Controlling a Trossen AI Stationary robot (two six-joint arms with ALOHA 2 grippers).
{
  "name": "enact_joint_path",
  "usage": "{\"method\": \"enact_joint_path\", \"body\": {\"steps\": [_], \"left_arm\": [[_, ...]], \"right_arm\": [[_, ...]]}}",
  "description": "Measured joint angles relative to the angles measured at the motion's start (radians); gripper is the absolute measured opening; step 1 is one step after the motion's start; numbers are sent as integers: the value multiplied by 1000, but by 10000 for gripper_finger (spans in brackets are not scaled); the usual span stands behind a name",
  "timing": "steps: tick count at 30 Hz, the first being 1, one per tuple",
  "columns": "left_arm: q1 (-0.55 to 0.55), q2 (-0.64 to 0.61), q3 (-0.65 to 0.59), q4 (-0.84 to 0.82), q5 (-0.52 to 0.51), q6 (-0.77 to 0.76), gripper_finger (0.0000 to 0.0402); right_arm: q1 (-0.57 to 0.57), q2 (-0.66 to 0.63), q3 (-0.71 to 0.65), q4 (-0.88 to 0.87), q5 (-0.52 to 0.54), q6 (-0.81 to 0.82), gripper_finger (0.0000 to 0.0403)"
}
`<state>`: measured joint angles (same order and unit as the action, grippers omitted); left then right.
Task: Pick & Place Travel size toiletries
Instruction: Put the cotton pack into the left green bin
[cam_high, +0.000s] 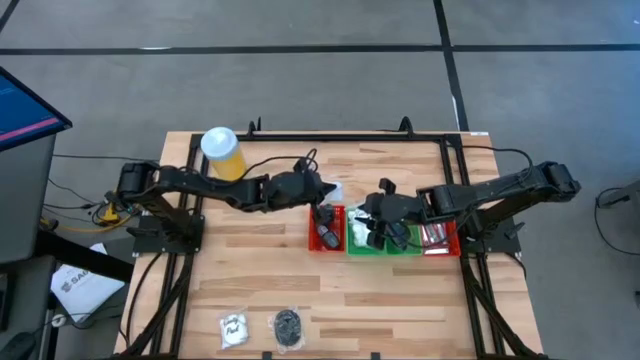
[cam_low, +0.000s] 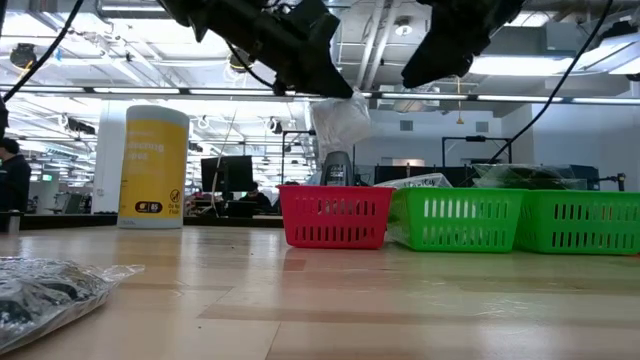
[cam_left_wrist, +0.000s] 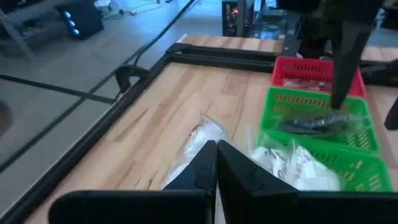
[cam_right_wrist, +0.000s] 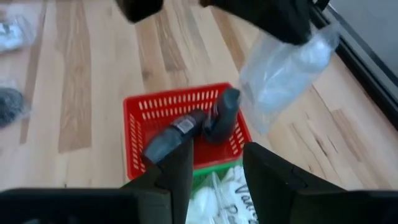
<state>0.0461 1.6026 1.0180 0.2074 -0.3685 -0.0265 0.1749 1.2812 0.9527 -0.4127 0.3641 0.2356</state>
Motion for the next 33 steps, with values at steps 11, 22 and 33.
{"method": "enact_joint_path", "body": {"steps": [11,22,33], "left_arm": [[-58,-37,1,47,-64,32,0],[-134,-36,1,81,-144,51,0],[-172,-36,1,89,-156,49,0]], "right_arm": [[-50,0,0,71,0,0,183],[-59,41,0,150,-38,1,225],[-88,182,74,184,-104,-31,202]]}}
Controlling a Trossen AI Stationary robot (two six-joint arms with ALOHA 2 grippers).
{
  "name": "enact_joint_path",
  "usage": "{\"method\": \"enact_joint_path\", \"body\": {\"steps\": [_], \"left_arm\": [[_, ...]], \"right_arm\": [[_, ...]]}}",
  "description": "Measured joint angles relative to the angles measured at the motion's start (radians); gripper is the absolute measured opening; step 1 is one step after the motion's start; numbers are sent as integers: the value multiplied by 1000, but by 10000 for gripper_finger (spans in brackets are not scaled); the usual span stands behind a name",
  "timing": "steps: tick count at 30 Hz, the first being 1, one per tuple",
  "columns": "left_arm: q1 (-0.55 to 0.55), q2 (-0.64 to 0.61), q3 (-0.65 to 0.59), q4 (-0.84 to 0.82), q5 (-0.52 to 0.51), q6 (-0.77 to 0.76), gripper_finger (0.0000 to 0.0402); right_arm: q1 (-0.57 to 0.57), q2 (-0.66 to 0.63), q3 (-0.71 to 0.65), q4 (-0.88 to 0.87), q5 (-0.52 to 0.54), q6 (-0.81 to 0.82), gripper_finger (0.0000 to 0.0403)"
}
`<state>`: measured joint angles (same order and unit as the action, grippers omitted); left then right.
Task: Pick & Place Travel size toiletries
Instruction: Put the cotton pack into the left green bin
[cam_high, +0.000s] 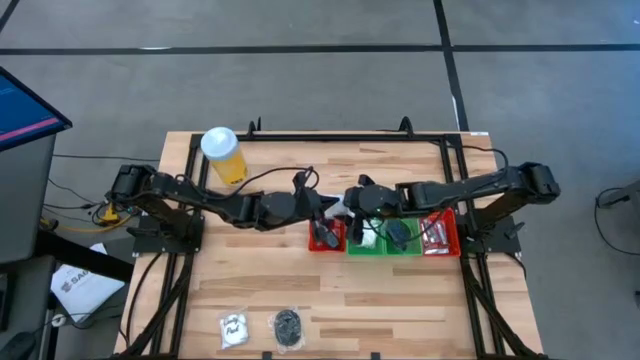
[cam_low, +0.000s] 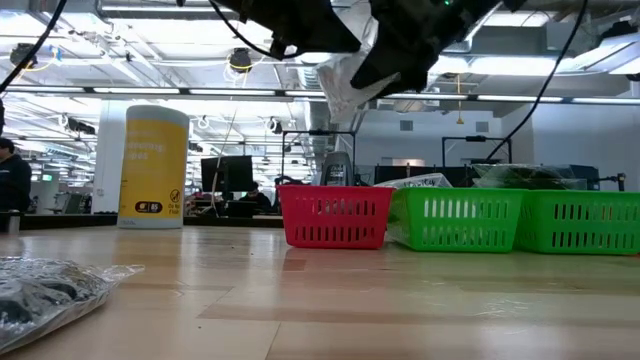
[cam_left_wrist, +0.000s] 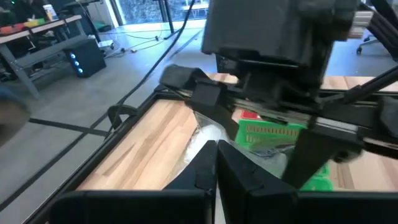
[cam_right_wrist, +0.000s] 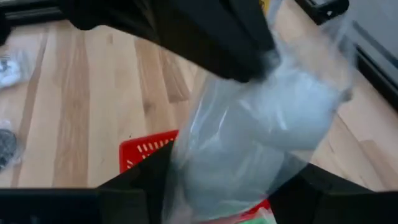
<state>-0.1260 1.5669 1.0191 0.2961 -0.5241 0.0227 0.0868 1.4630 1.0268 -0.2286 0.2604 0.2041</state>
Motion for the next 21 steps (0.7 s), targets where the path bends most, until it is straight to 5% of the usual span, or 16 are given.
{"method": "enact_joint_path", "body": {"steps": [5,13,21], "left_arm": [[-7,0,0,-1,0,0,0],[-8,1,0,2,4,0,0],[-26,0,0,-2,0,0,9]], "right_arm": [[3,-7,30,-2,-1,-28,152],[2,-5,31,-45,-22,-33,19],[3,-2,30,-66,-27,-46,35]]}}
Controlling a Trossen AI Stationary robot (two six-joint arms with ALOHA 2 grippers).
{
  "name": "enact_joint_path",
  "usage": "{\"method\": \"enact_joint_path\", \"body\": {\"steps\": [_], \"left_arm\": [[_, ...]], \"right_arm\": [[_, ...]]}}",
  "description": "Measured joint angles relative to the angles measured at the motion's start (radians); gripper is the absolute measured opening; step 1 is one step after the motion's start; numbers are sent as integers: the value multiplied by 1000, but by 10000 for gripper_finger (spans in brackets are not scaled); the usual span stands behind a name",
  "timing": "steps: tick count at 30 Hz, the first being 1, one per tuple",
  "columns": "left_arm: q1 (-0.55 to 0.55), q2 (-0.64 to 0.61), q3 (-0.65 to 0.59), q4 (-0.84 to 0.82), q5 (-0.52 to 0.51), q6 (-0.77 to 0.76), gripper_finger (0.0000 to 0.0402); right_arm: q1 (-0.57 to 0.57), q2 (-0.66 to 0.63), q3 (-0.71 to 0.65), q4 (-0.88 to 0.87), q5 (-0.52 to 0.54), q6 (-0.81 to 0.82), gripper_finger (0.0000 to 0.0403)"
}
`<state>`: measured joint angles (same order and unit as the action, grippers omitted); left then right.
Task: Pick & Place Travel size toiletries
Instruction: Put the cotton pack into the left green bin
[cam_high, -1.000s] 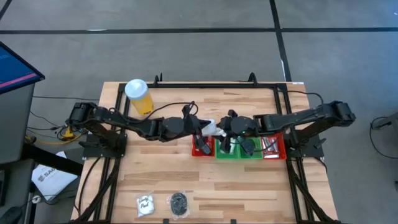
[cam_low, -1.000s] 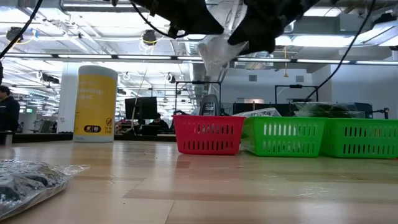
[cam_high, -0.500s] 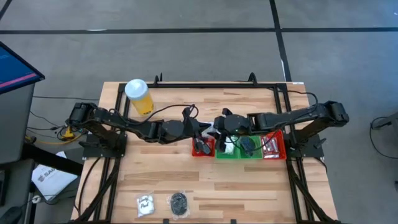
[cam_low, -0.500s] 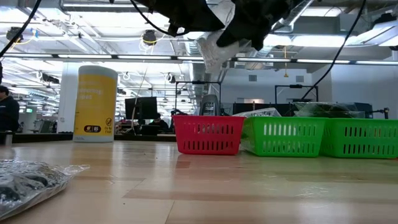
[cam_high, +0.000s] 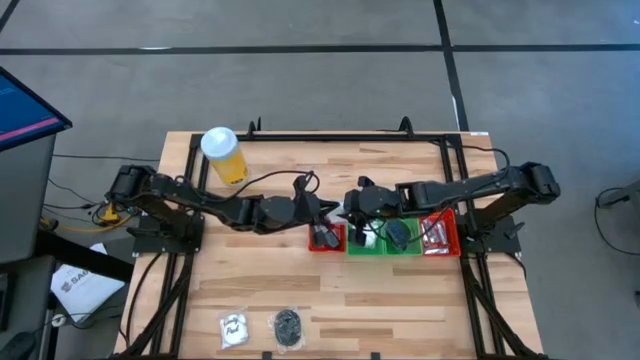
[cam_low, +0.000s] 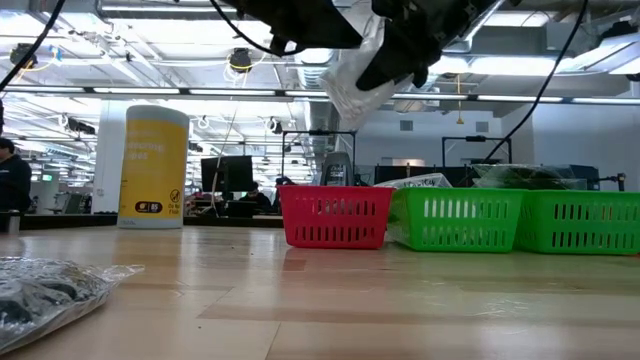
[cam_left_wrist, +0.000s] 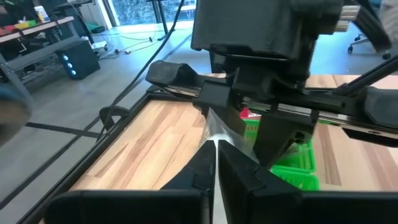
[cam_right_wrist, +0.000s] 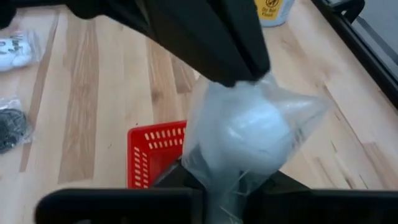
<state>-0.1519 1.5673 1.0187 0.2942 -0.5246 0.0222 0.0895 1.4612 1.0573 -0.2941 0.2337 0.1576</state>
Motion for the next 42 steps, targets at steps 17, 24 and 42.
{"method": "enact_joint_path", "body": {"steps": [17,24,42], "left_arm": [[-80,-45,-1,-174,-8,-80,39],[-166,-45,-1,-235,-6,-149,40],[-430,-45,-1,-236,-3,-215,39]], "right_arm": [[30,-1,0,-261,-75,26,14],[71,-1,0,-342,-106,26,30],[127,-1,-14,-398,-105,-6,33]]}}
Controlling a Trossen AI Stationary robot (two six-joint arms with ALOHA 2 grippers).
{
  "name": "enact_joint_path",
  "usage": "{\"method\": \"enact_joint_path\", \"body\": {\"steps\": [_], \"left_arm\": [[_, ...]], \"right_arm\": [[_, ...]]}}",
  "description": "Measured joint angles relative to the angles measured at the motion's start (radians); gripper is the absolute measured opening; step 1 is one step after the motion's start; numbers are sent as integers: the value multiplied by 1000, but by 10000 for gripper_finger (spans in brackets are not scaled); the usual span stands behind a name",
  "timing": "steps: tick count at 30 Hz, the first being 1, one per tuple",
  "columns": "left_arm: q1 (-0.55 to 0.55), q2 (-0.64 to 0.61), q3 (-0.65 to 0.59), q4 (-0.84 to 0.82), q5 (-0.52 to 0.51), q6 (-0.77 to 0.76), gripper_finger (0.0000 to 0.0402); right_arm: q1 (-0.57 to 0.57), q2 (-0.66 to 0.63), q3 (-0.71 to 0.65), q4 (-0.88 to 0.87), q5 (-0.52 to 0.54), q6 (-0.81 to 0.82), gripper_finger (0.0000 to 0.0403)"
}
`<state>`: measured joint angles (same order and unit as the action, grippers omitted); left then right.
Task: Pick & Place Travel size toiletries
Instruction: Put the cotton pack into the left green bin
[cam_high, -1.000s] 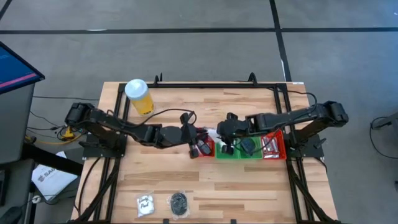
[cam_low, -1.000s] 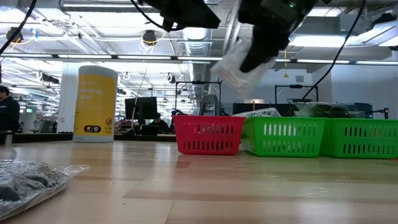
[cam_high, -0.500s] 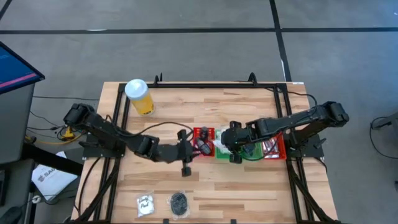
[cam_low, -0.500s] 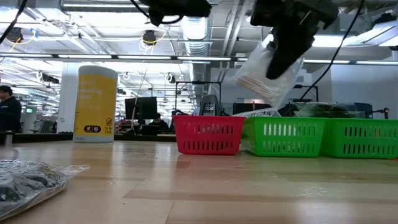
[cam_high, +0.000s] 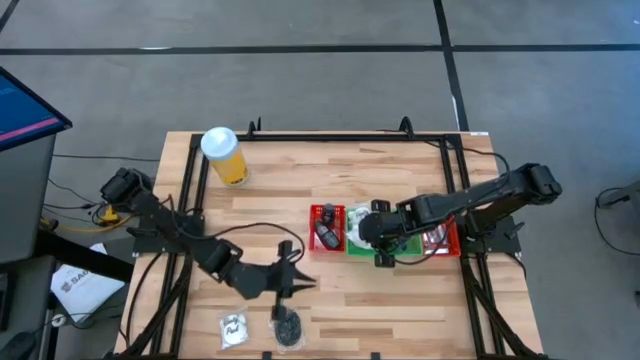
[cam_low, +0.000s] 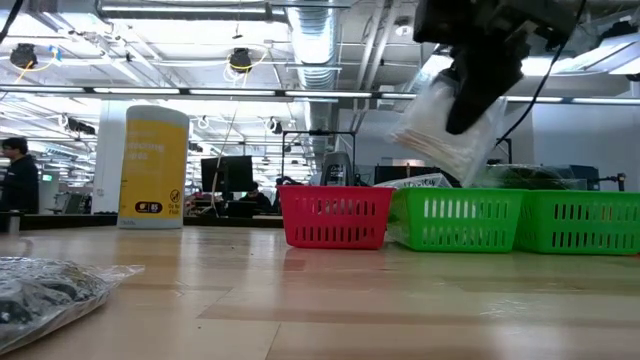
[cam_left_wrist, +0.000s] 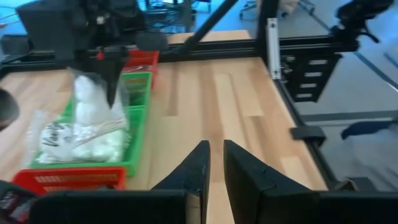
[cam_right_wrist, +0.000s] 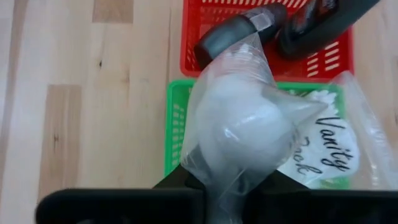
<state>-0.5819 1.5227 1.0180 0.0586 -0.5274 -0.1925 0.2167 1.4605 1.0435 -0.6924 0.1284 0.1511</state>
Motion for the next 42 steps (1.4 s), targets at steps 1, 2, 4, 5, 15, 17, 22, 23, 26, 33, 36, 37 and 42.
{"method": "enact_joint_path", "body": {"steps": [1,2,4,5,15,17,22,23,26,33,36,37,42], "left_arm": [[-8,0,0,0,0,0,39],[-16,0,0,0,0,0,39],[-30,0,0,0,0,-6,39],[-35,0,0,1,0,-8,39],[-53,0,0,1,-4,-59,39],[-53,0,0,2,-4,-60,39],[-53,-1,0,2,-4,-60,39],[-53,-1,0,2,-4,-60,39],[-53,-1,0,2,-4,-60,39],[-53,-1,0,2,-4,-60,39],[-53,-1,0,2,-3,-60,39],[-53,-1,0,2,-3,-60,39],[-53,-1,0,2,-3,-60,39]], "right_arm": [[0,0,-11,7,0,-1,29],[0,0,-26,17,0,-2,24],[0,0,-59,45,0,-2,15],[-2,0,-72,47,0,-3,14],[-4,10,-104,75,-1,-9,32],[-4,15,-127,84,-10,-13,21],[-7,36,-153,115,-51,-23,19],[-8,36,-152,128,-53,-23,25],[-10,45,-150,137,-54,-23,44],[-10,132,-149,178,-79,-40,31],[-13,166,-147,187,-77,-46,32],[-16,173,-147,188,-77,-46,36],[-33,172,-149,181,-80,-49,69]]}}
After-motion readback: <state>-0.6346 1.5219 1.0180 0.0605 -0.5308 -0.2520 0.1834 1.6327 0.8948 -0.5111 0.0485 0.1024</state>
